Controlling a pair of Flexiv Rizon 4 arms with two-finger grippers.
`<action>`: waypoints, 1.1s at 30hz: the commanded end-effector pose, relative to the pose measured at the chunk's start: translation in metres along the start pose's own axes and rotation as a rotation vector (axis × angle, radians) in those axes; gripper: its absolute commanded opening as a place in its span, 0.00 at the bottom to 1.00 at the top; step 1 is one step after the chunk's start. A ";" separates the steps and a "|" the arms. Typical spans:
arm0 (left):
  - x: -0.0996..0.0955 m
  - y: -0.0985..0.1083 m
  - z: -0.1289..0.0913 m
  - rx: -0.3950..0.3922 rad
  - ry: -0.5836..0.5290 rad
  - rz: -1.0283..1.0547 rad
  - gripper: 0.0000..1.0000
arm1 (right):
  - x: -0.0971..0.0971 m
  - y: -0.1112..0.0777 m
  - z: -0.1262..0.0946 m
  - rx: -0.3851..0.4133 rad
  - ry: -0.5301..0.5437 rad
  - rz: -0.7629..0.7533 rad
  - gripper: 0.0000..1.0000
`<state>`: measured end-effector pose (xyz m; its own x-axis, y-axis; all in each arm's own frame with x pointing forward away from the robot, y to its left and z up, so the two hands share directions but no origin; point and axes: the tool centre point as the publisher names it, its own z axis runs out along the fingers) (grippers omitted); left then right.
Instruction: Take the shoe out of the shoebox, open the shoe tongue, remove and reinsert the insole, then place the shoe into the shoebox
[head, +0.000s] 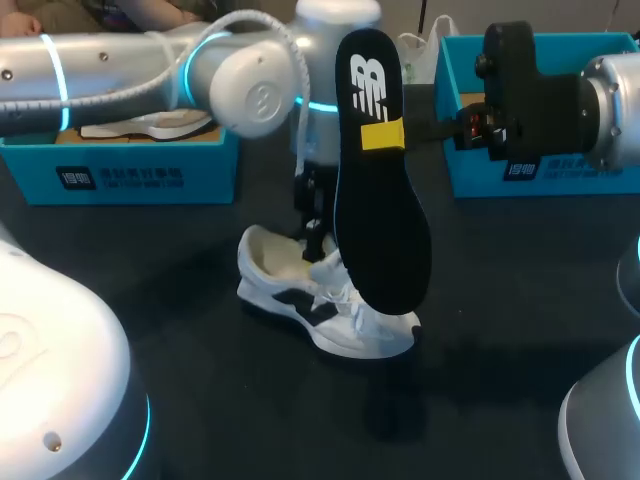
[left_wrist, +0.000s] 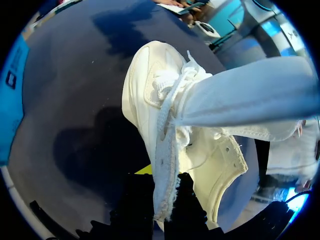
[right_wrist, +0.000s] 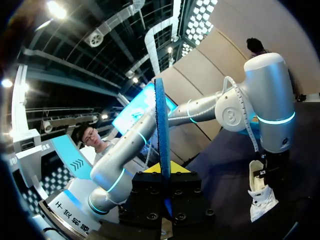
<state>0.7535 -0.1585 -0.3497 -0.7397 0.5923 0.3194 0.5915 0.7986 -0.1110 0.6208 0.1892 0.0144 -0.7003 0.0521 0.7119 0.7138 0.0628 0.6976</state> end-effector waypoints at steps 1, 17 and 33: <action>-0.003 -0.003 -0.009 -0.173 -0.025 0.179 0.00 | 0.000 0.000 0.003 -0.001 -0.003 0.002 0.00; -0.010 0.008 -0.026 -0.321 -0.168 0.400 0.00 | 0.000 0.000 0.003 -0.001 -0.003 0.002 0.00; -0.013 0.005 -0.031 -0.192 -0.036 0.687 0.00 | 0.000 0.000 0.003 -0.001 -0.003 0.002 0.00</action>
<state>0.7648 -0.1620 -0.3316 -0.2623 0.9445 0.1979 0.9626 0.2706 -0.0159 0.6208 0.1892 0.0145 -0.7004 0.0521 0.7119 0.7137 0.0628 0.6976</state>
